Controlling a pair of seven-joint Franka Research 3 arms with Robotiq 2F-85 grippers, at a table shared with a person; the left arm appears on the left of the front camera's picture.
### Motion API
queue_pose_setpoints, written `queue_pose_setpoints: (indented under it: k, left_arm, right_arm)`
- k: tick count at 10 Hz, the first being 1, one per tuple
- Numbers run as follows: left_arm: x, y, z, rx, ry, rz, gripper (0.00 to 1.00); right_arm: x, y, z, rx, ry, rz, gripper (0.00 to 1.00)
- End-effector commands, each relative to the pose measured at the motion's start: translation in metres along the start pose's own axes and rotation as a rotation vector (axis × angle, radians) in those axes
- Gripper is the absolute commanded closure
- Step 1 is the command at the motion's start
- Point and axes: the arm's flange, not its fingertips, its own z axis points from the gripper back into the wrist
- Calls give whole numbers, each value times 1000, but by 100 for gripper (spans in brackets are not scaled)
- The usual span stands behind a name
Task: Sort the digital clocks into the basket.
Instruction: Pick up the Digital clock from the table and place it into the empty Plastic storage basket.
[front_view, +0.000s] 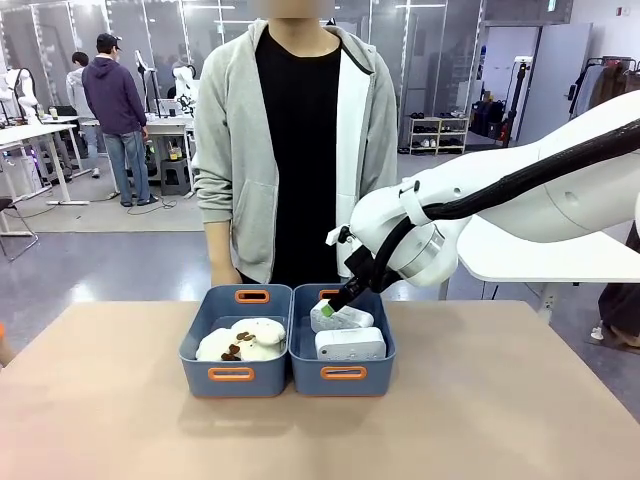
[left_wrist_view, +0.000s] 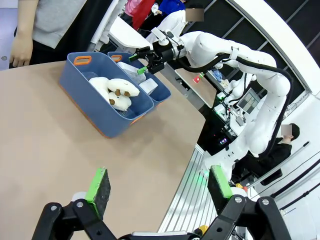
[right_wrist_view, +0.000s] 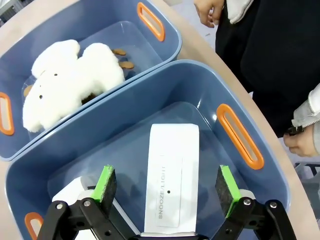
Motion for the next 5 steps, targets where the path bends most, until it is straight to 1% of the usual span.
queue_pose_setpoints:
  k: [1,5]
  left_arm:
    - [2,-2,0,2,-14,1,0]
    - [2,-2,0,2,-14,1,0]
  right_arm:
    - [0,1,-1,-4,4,-6,0]
    - [0,1,-1,-4,4,-6,0]
